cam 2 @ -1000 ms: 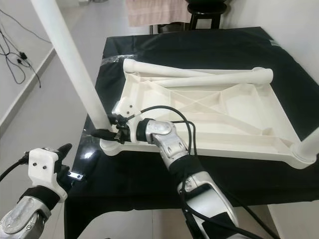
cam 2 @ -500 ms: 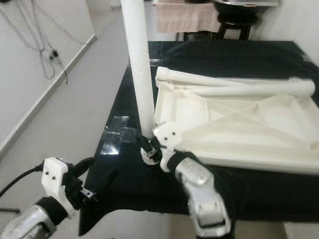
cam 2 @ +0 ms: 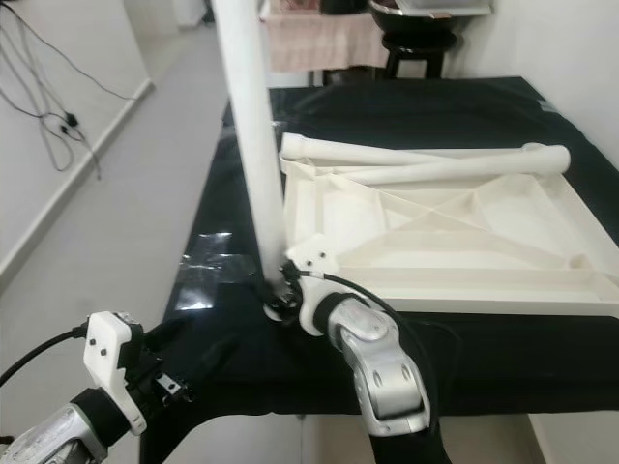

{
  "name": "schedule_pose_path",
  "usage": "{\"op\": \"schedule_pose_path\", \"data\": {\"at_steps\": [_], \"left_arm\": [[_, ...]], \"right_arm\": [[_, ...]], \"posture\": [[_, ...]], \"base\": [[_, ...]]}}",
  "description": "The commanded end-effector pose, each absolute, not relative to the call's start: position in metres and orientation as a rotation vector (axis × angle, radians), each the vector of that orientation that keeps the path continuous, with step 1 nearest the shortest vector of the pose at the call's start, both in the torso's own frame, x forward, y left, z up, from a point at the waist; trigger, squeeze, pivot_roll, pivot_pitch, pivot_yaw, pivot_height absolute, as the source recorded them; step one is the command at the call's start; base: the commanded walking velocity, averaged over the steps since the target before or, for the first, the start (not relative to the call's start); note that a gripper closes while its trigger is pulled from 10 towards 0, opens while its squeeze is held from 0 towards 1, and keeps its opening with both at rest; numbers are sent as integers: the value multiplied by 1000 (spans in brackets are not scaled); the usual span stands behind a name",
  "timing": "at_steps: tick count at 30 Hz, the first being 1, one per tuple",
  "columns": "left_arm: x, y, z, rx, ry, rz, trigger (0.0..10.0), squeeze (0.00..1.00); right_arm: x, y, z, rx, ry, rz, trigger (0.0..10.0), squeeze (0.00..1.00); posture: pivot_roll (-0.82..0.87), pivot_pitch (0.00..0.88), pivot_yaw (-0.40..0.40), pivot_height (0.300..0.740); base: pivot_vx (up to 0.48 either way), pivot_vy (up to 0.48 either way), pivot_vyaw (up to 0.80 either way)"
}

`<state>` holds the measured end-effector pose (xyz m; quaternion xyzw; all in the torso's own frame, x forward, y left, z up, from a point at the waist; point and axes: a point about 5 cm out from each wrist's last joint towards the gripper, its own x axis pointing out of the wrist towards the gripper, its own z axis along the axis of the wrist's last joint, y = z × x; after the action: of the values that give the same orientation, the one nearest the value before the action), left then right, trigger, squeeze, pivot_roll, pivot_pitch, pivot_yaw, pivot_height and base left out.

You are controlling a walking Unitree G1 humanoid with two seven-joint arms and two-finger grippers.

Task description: Building children table

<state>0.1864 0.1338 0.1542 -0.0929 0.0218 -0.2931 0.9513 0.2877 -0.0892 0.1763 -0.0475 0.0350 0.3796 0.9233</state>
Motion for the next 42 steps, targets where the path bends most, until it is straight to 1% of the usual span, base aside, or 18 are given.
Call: {"op": "schedule_pose_path", "data": {"at_steps": [1, 2, 3, 9, 12, 13, 15, 16, 27, 28, 29, 30, 34, 35, 39, 40, 41, 42], "left_arm": [[187, 134, 149, -202, 72, -615, 10000, 0], [187, 134, 149, -202, 72, -615, 10000, 0], [188, 134, 149, -212, 71, -624, 10000, 0], [187, 133, 149, -227, 60, -623, 10000, 0], [187, 132, 149, -229, 58, -622, 10000, 0], [187, 132, 149, -228, 58, -623, 10000, 0], [187, 132, 149, -228, 58, -623, 10000, 0], [186, 130, 149, -223, 58, -629, 10000, 0], [184, 129, 149, -224, 57, -638, 10000, 0], [183, 130, 149, -225, 57, -637, 10000, 0], [183, 131, 149, -225, 57, -635, 10000, 0], [183, 133, 150, -226, 54, -633, 10000, 0], [185, 135, 151, -229, 52, -631, 10000, 0], [186, 135, 151, -229, 52, -631, 10000, 0], [187, 135, 148, -236, 65, -663, 10000, 0], [188, 135, 148, -239, 65, -663, 10000, 0], [188, 135, 148, -240, 64, -661, 10000, 0], [188, 135, 148, -242, 60, -654, 10000, 0]], "right_arm": [[293, -79, 190, -81, -39, 998, 10000, 498], [293, -79, 190, -81, -39, 998, 10000, 498], [309, -80, 191, -137, -50, 1129, 10000, 0], [345, -80, 192, -96, 3, 1180, 10000, 0], [348, -79, 192, -83, 7, 1187, 10000, 0], [349, -79, 193, -68, 8, 1212, 1569, 0], [349, -79, 193, -68, 8, 1212, 1569, 0], [351, -80, 193, -61, 11, 1255, 0, 0], [336, -99, 171, -155, 86, 1258, 0, 0], [325, -100, 159, -184, 151, 1187, 0, 0], [320, -98, 146, -219, 193, 930, 0, 0], [294, -93, 134, -166, 241, 727, 0, 0], [256, -79, 130, -139, 264, 696, 0, 0], [255, -81, 138, -212, 193, 681, 0, 0], [283, -93, 135, -199, 199, 650, 0, 0], [288, -90, 137, -182, 198, 661, 1608, 0], [289, -87, 140, -183, 188, 668, 1608, 0], [290, -85, 144, -165, 176, 671, 10000, 0]], "posture": [[-14, 122, 70, 740], [-14, 122, 70, 740], [-4, 113, 73, 740], [13, 109, 55, 740], [13, 109, 55, 740], [20, 110, 50, 740], [20, 110, 50, 740], [22, 113, 48, 740], [-1, 134, 32, 740], [2, 139, 23, 740], [-2, 141, 24, 740], [-10, 152, 36, 740], [-10, 158, 47, 740], [-14, 164, 56, 740], [-22, 138, 58, 740], [-37, 127, 66, 740], [-37, 127, 66, 740], [-30, 130, 66, 740]], "base": [[0, 0, 0], [0, 0, 0], [0, 0, 0], [0, 0, 0], [0, 0, 0], [0, 0, 0], [0, 0, 0], [0, 0, 0], [0, 0, 0], [0, 0, 0], [0, 0, 0], [0, 0, 0], [0, 0, 0], [0, 0, 0], [0, 0, 0], [0, 0, 0], [0, 0, 0], [0, 0, 0]]}}
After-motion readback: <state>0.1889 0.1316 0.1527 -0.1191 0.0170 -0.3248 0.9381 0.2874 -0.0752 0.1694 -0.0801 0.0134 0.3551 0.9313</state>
